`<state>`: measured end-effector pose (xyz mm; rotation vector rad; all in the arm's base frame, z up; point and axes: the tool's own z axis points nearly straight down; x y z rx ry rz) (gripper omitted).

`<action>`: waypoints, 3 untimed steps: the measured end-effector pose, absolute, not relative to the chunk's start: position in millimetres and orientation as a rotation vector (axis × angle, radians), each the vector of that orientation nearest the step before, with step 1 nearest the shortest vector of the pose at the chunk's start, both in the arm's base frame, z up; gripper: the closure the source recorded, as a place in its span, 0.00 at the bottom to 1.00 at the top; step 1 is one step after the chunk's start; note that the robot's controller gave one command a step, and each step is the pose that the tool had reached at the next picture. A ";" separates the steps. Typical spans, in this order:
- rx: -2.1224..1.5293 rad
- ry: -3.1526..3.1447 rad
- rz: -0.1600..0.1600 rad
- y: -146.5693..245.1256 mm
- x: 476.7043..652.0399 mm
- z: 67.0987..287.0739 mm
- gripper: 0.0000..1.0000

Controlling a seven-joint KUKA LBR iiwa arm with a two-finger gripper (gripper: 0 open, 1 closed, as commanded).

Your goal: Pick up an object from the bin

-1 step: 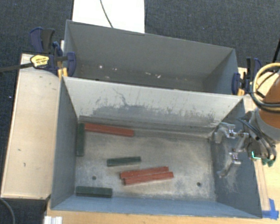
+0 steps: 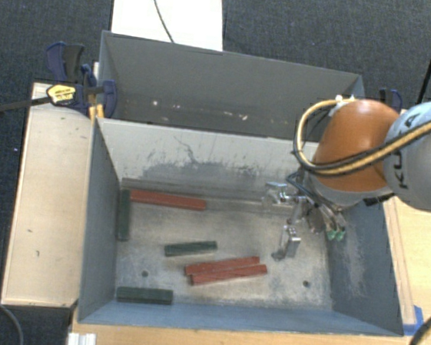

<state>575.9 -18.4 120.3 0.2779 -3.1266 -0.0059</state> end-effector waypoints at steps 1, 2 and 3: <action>0.762 -3.045 -0.005 27.2 532.8 68.8 0.00; 0.764 -3.049 0.000 25.3 534.3 70.8 1.00; 0.736 -3.065 0.003 25.1 534.9 222.5 1.00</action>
Offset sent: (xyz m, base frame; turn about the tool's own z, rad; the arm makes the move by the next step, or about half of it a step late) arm -0.0420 0.0436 -0.0503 -0.3123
